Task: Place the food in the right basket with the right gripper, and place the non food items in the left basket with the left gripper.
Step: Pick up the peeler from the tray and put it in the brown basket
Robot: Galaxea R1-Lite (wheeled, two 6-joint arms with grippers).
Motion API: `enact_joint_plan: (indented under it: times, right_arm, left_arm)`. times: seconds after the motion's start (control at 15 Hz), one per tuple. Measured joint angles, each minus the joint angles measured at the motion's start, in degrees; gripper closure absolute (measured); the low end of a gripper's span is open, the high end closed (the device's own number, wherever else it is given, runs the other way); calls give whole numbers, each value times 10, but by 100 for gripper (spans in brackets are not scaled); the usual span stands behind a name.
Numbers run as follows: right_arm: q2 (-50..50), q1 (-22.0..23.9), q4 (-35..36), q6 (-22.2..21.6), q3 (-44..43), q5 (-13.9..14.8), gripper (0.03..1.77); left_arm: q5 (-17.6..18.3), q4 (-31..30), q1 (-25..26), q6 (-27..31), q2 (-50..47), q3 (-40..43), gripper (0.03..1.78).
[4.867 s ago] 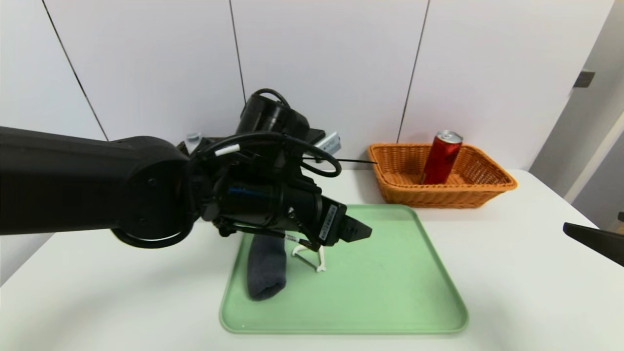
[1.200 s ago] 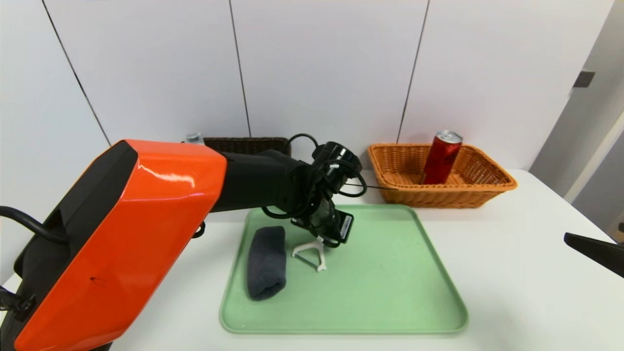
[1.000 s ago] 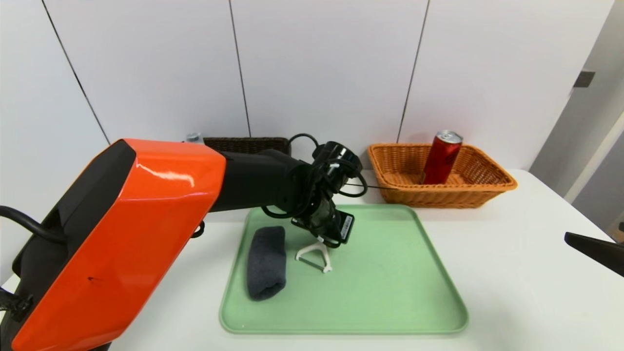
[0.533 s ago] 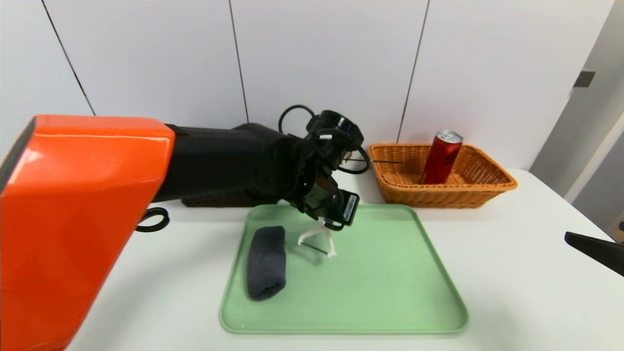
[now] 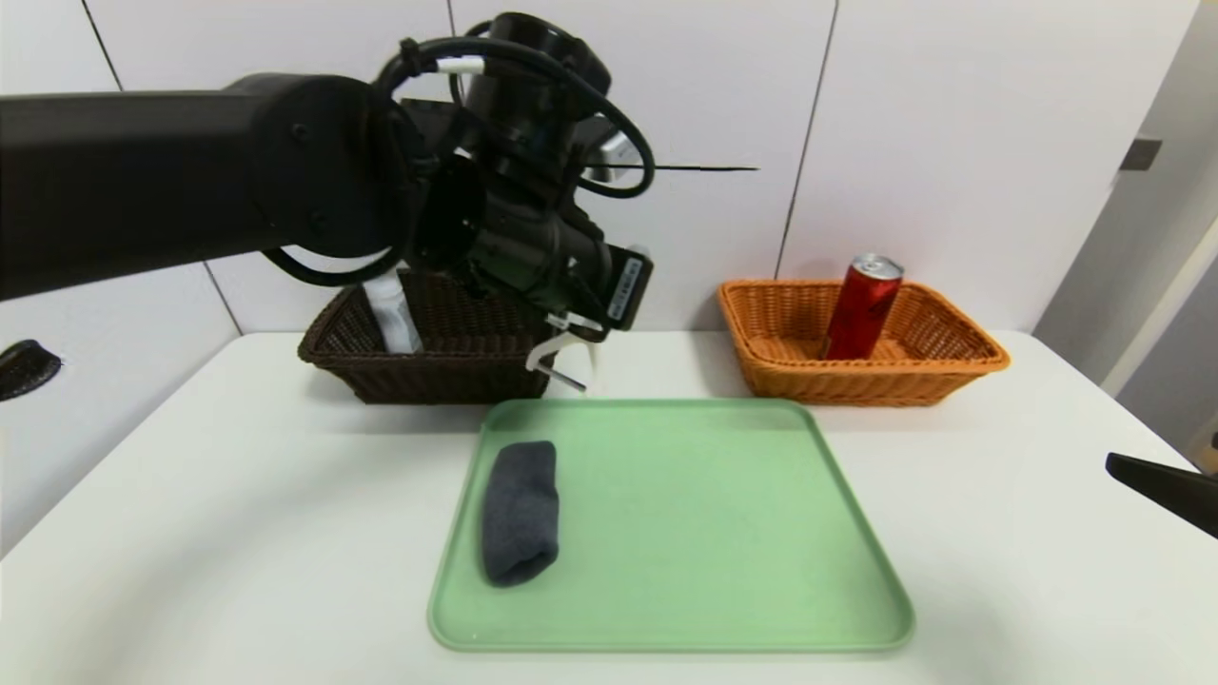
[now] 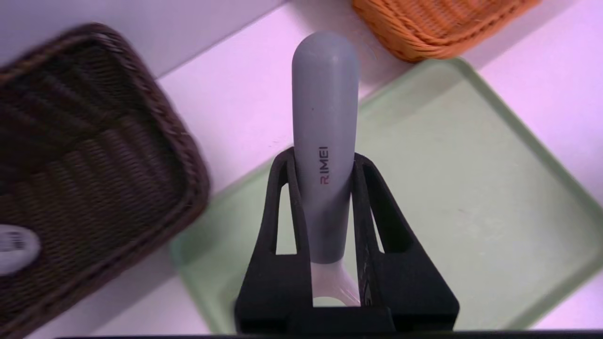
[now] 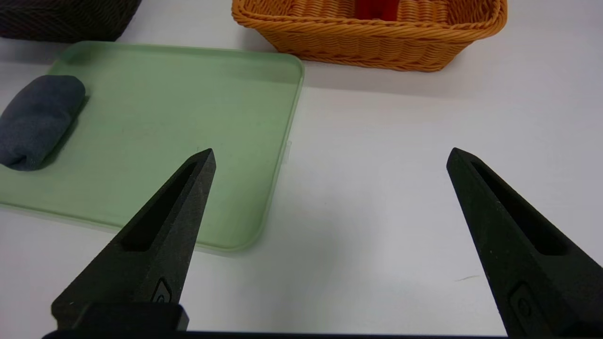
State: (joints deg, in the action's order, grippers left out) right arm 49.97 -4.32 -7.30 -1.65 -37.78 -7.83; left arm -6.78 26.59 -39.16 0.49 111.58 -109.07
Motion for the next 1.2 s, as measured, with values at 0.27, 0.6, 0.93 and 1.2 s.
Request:
enact_joint_plan:
  times: [0.27,0.6,0.93,1.2]
  right_arm:
    - [-5,0,-2,0,1,2,10]
    - [-6,0,-1,0,3,1,11]
    - [-7,0,-2,1,3,3,11]
    - [-10,0,-3,0,2,4,11]
  left_arm:
    - [68,-5,107,116,-8,-6,152]
    - [155,-46,218,233,21,-17,152]
    - [158,-106,242,286,75,-18,152]
    - [158,-110,252,295,110,-19,152]
